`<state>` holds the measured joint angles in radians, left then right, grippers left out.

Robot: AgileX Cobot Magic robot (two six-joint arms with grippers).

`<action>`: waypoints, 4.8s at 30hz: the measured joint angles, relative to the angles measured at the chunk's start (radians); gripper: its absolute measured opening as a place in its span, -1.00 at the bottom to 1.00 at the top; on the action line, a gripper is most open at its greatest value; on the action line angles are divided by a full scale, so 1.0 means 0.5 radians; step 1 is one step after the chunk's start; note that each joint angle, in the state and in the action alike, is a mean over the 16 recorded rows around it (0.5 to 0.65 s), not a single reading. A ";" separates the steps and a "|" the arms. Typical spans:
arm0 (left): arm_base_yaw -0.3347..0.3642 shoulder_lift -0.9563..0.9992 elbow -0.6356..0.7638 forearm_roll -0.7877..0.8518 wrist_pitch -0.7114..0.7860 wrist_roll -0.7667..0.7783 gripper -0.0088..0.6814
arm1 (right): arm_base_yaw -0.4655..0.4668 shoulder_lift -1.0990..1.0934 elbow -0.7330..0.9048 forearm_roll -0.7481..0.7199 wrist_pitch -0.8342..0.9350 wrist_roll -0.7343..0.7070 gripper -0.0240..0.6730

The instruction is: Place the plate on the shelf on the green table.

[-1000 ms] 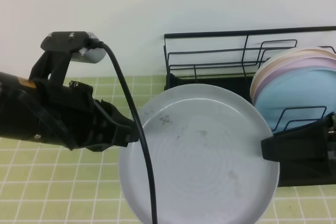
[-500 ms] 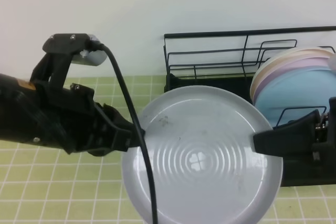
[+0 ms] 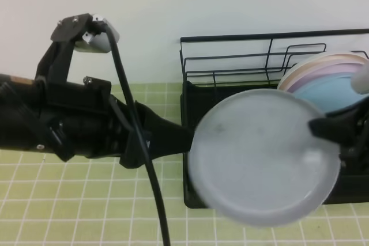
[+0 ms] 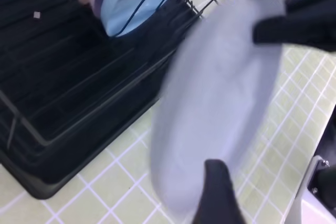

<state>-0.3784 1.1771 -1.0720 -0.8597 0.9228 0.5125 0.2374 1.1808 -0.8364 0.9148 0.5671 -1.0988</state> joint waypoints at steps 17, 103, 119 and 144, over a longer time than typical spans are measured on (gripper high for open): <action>0.034 -0.106 -0.007 0.234 -0.081 -0.048 -0.94 | 0.000 -0.110 -0.257 -0.661 -0.409 -0.801 -0.82; 0.080 -0.196 0.043 0.418 -0.277 -0.093 -0.98 | -0.122 -0.383 0.027 -0.737 -0.863 -0.004 -0.66; 0.080 -0.496 0.409 0.133 -0.659 0.132 -0.98 | -0.121 -1.445 0.623 -0.688 -0.643 0.722 -0.93; 0.081 -0.856 1.295 -0.629 -1.191 0.414 -0.98 | -0.122 -2.117 1.120 -0.843 -0.271 0.875 -0.93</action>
<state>-0.3378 0.7493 -0.4245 -1.1743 0.3272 0.7194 0.1762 0.1225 -0.2764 0.4933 0.4318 -0.6613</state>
